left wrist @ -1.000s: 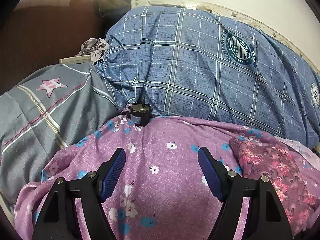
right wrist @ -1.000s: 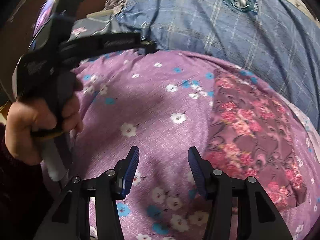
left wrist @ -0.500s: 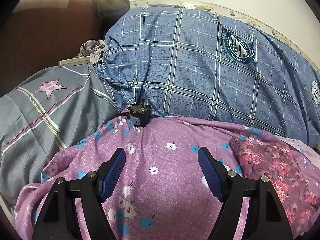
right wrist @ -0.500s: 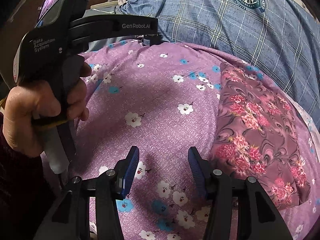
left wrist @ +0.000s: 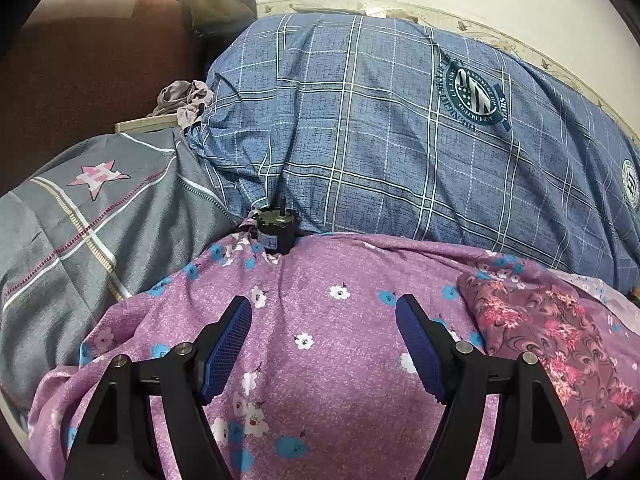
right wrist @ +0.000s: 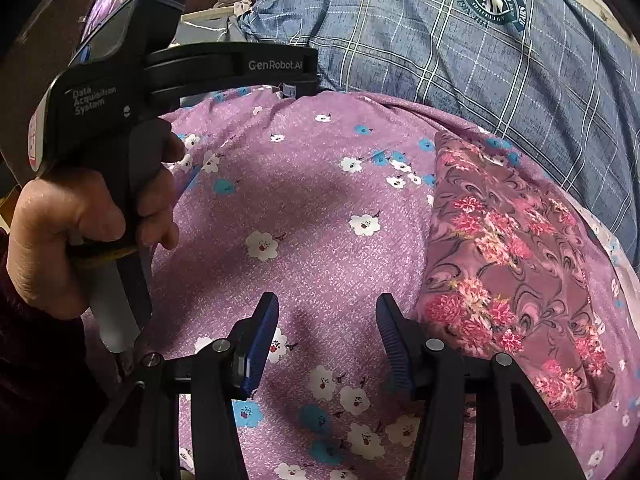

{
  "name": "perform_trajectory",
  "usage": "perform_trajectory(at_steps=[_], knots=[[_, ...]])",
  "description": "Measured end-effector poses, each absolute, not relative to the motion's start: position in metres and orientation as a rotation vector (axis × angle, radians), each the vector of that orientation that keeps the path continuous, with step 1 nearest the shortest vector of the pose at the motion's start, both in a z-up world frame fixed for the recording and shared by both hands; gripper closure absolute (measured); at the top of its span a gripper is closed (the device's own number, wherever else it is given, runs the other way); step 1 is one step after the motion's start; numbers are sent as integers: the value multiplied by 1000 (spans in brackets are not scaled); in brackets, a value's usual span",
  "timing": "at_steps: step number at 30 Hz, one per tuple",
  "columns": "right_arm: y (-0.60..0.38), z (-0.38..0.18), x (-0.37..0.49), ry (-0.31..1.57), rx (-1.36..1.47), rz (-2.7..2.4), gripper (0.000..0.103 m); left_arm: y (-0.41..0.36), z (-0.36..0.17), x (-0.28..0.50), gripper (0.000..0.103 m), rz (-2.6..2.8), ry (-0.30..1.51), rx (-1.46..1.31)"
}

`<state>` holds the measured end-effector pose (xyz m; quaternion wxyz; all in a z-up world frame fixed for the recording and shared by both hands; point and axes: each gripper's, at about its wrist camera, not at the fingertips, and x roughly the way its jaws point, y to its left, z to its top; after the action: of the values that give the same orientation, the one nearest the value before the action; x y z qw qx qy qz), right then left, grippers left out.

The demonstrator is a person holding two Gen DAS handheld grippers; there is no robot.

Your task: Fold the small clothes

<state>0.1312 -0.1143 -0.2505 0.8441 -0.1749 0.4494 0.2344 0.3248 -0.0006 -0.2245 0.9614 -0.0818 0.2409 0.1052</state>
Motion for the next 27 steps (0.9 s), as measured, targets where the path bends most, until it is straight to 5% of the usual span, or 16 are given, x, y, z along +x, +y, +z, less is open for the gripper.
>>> perform_trajectory(at_steps=[27], knots=[[-113,-243,129,920,-384,487,51,-9,-226,325,29,195,485,-151]])
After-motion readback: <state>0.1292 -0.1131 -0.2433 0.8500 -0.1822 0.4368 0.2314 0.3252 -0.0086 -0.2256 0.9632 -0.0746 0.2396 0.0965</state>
